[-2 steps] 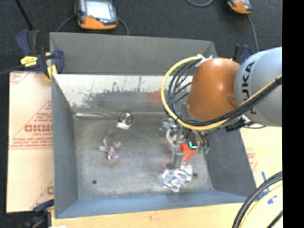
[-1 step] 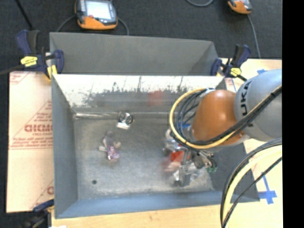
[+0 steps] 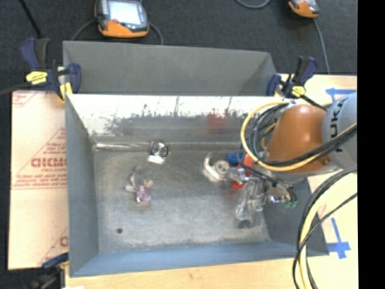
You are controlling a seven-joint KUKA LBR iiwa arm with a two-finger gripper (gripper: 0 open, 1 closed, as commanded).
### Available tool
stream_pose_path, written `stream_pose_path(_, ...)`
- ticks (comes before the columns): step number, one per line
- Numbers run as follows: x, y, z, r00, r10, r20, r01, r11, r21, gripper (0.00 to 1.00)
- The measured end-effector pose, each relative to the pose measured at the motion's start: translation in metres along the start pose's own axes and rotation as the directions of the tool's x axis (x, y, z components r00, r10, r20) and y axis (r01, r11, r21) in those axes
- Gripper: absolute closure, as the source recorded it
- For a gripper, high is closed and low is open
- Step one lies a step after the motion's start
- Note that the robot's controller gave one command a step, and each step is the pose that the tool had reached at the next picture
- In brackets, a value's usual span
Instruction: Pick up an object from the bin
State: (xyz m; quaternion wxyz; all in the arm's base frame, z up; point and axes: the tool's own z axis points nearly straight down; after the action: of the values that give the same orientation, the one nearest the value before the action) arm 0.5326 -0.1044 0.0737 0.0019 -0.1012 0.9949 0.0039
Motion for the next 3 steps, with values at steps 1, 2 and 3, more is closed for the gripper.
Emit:
stream_pose_path(1, 0.001, 0.0, 0.0, 1.0, 0.001, -0.002, -0.001, 1.0, 0.004, 1.0)
stream_pose_path(2, 0.001, 0.014, -0.137, 1.0, 0.009, 0.006, -0.009, 1.0, 0.013, 1.0)
stream_pose_path(3, -0.043, 0.04, -0.104, 1.0, 0.021, 0.002, -0.021, 1.0, 0.006, 1.0)
